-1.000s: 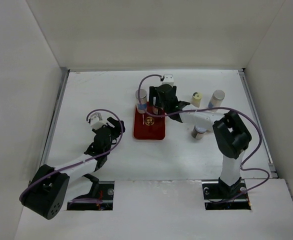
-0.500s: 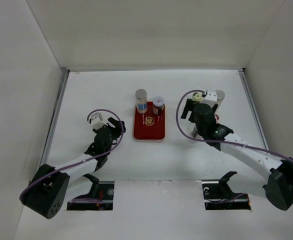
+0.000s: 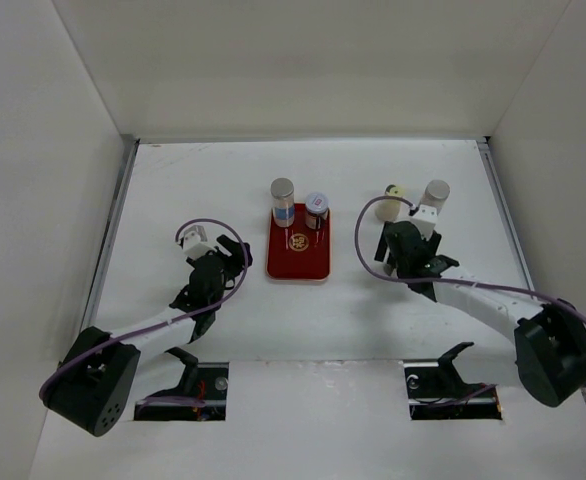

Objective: Organize the condiment bottles

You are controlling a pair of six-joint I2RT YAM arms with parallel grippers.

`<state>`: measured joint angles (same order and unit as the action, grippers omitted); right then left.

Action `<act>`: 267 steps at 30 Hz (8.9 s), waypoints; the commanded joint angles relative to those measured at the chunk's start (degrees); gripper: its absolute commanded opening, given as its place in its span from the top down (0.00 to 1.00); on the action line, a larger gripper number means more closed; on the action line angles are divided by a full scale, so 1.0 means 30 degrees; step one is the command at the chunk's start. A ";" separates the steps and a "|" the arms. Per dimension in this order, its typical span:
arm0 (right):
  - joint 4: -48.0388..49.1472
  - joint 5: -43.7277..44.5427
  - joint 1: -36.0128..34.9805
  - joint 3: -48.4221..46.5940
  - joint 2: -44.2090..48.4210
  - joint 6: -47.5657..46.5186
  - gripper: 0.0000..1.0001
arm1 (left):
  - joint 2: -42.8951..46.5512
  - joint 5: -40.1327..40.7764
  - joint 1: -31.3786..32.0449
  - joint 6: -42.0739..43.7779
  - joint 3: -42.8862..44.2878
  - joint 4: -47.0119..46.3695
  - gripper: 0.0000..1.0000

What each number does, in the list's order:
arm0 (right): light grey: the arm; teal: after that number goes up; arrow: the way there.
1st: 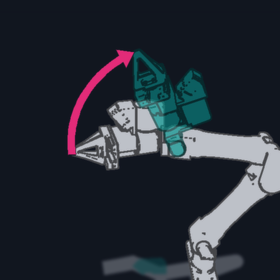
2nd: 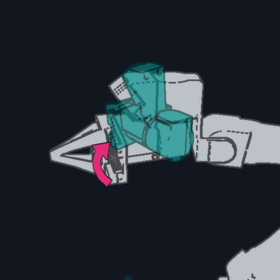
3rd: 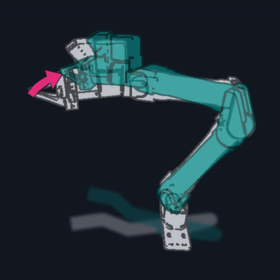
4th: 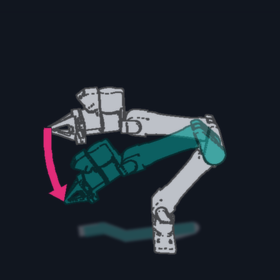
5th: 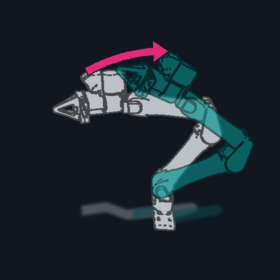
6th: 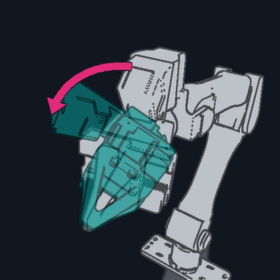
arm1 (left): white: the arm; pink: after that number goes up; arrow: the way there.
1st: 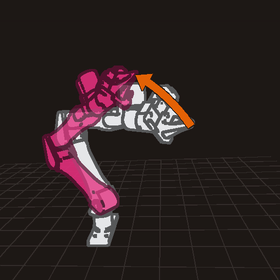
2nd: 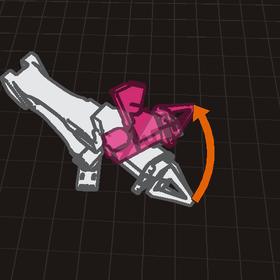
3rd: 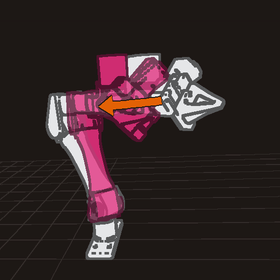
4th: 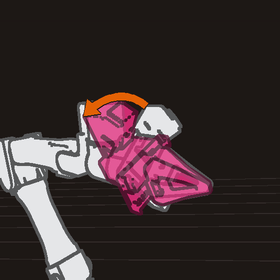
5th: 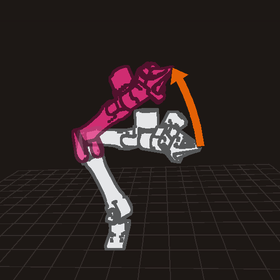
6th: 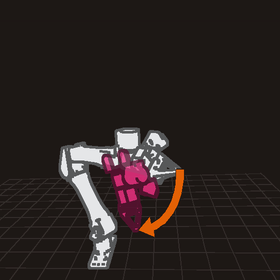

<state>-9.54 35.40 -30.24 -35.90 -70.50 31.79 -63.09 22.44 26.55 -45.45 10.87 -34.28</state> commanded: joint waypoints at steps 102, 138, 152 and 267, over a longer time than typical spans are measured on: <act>0.4264 0.0155 -0.6833 -0.5929 -0.3945 -0.1428 0.51 | 0.0289 -0.0096 -0.0162 -0.0348 0.0067 -0.1053 0.31; 0.4939 -0.1810 0.0304 -0.6749 -0.4355 -0.2392 0.01 | -0.0151 -0.0593 -0.0338 -0.0553 0.0125 -0.1141 0.30; 0.5465 0.0974 0.2623 -0.9916 -0.9866 -0.3917 0.02 | -0.0590 -0.0769 -0.0397 -0.0582 0.0242 -0.1258 0.28; 0.5229 -0.1603 -0.1793 -0.7630 -0.1956 -0.4854 0.50 | -0.0443 -0.0828 -0.0631 -0.0904 0.0066 -0.1375 0.28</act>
<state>0.86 29.71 -32.71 -56.16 -75.79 16.97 -64.27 20.10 24.27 -47.83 10.24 -35.44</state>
